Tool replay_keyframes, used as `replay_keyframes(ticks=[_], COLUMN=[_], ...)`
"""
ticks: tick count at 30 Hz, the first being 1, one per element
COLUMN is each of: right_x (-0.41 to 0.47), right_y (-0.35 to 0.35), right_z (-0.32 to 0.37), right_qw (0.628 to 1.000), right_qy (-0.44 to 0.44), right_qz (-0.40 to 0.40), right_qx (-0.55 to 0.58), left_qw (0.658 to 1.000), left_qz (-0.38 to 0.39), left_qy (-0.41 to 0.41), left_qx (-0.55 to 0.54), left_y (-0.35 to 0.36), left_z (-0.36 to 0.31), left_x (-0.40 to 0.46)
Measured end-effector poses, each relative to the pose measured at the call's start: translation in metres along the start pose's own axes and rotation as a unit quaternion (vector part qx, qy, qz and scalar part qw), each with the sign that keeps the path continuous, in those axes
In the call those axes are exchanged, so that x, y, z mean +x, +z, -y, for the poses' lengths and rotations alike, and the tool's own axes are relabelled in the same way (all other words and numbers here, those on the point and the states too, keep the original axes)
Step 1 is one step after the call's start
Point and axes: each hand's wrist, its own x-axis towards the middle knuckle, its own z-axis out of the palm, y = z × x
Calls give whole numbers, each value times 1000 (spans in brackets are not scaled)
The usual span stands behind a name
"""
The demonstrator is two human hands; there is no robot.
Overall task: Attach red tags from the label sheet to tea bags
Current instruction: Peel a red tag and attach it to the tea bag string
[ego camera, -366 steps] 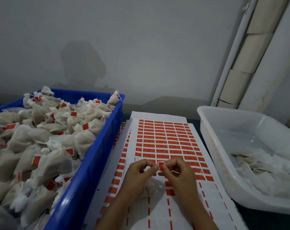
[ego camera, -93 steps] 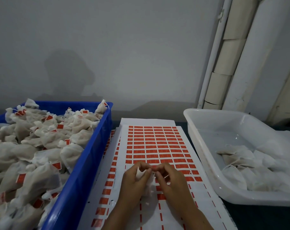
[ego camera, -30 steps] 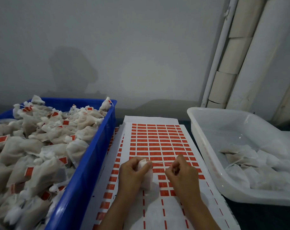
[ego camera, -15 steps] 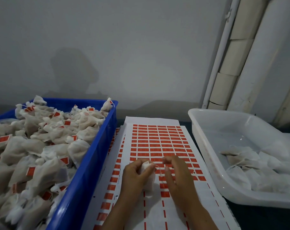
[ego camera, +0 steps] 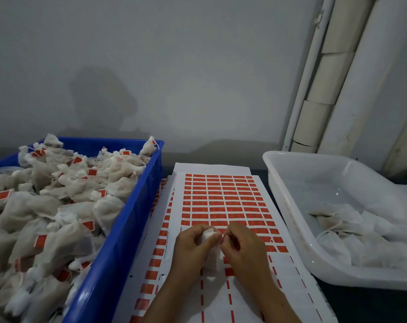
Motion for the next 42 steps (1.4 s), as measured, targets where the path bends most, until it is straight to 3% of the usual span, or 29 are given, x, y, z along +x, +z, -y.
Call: replay_keyframes(ticks=[5,11,14,24,28,32,36,40,42], right_x=[0,0,-2,-4,-5,-4,-4,-6,-5], right_y=[3,-3,-1,3,5,4,-2,2,-1], right_z=[-7,-15,-16,-13,-17,-15,-11,-19,-15], right_qw=[998,997,997,997,996,981,976,978,978], right_qy=[26,47,41,52,58,98,100,91,95], right_qz=[47,49,59,48,73,144,151,187,186], right_qx=[13,28,14,8,7,89,124,-11,-8], left_qw=[1000,993,992,971,965,972,985,996,997], left_qz=[1,110,110,115,154,127,87,74,71], left_qy=[-5,-29,-40,-157,-142,-124,-106,-38,-22], left_qx=[-5,24,38,-136,-161,-156,-100,-42,-35], left_y=[-1,-2,-1,-9,-12,-12,-7,-3,0], left_z=[0,3,2,-5,-4,1,1,0,1], left_x=[0,-2,-2,0,1,2,1,-2,-3])
